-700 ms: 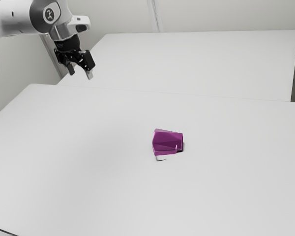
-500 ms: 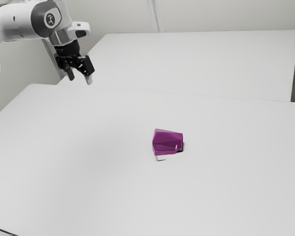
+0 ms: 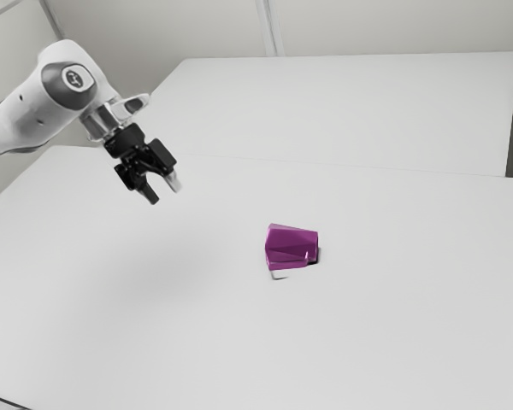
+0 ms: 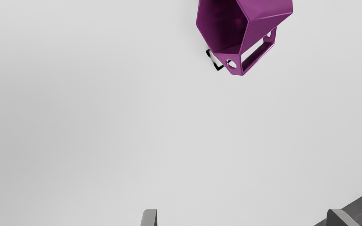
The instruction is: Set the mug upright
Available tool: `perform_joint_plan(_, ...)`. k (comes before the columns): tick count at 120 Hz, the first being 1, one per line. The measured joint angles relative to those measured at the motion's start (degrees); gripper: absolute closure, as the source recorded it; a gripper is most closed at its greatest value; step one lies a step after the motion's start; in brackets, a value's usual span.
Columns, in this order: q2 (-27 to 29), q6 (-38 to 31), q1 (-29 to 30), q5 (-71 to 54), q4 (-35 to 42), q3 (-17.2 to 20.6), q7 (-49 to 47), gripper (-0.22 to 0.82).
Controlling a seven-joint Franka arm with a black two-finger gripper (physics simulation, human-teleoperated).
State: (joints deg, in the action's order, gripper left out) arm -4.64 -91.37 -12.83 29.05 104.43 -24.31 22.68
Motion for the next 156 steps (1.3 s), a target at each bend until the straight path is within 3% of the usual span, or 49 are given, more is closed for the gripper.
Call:
perform_joint_plan(44,-4.6,-4.7,-4.7,14.1,2.9,-0.4,4.0,0.02)
perform_joint_plan(68,-7.0,-9.9,-10.0,19.5,4.4,-3.2,3.9,0.02)
perform_joint_plan(82,-9.2,-12.0,-16.1,23.0,4.5,-8.5,3.2,0.02)
perform_joint_plan(99,-11.8,-13.8,-18.9,27.9,4.5,-9.8,2.4,0.02)
perform_joint_plan(156,-16.3,-15.5,-19.9,32.8,5.0,-10.8,1.2,0.02)
